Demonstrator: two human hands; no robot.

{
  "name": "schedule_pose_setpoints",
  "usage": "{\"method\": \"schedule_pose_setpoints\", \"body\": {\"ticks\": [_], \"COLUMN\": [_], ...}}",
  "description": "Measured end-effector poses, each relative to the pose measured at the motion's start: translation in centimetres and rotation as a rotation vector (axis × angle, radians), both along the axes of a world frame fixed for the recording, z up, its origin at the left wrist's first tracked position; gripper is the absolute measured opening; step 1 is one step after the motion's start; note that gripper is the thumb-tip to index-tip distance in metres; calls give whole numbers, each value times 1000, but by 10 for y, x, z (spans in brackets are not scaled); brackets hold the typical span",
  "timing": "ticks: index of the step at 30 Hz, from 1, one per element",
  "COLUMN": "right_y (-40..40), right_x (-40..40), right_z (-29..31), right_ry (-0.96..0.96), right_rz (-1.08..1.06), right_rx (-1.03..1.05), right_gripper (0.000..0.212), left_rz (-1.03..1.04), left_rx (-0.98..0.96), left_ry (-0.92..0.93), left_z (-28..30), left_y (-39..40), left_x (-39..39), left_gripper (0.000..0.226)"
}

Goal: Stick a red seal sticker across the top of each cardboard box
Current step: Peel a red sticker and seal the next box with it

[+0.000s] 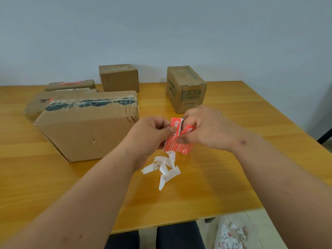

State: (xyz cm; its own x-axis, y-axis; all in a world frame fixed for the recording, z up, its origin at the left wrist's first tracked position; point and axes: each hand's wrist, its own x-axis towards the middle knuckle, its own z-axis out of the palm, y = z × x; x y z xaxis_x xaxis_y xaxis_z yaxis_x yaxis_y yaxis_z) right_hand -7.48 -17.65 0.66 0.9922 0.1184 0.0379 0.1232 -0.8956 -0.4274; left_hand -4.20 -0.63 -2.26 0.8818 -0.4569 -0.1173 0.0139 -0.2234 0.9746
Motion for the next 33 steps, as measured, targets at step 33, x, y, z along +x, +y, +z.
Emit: {"method": "schedule_pose_setpoints", "body": {"ticks": [33], "right_y": [2], "right_x": [3], "right_z": [-1], "right_ry": [-43], "right_rz": [-5], "right_rx": [-36], "right_gripper": [20], "left_rz": [54], "left_rx": [-49], "left_ry": [-1], "left_z": [-6], "left_y": [4], "left_x": [10], "left_gripper": [48]}}
